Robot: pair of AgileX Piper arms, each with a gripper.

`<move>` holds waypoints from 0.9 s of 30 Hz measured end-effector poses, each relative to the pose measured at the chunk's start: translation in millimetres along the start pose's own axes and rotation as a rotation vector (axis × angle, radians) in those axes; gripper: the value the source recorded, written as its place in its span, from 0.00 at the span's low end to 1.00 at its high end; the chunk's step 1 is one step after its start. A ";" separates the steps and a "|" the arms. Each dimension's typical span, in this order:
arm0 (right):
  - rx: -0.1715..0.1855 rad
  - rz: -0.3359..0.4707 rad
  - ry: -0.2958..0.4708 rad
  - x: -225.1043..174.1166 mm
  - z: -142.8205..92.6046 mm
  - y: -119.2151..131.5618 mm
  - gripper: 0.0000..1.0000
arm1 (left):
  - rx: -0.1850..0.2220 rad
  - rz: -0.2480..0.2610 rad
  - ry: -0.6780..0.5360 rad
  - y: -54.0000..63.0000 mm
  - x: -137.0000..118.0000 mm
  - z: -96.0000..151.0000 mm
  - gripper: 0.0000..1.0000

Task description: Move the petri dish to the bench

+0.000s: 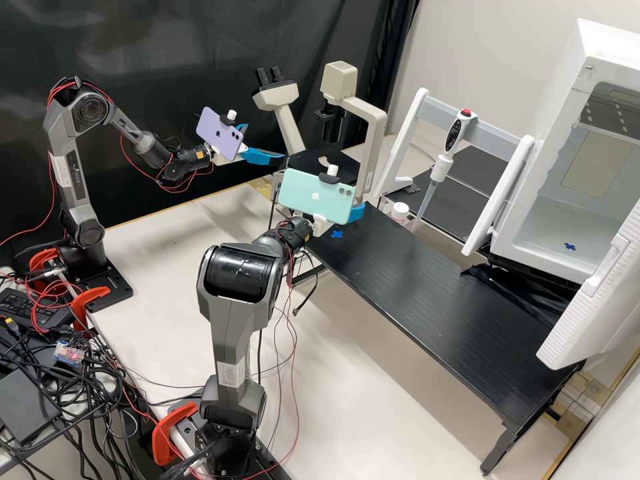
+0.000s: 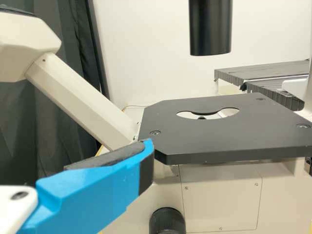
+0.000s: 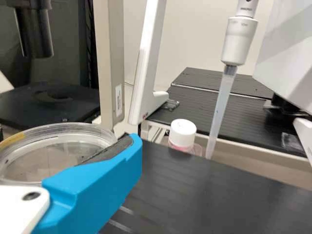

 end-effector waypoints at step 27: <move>-0.027 -0.031 -0.078 -4.3 23.6 -21.5 0.00 | 0.000 0.000 0.000 0.0 0.0 0.0 1.00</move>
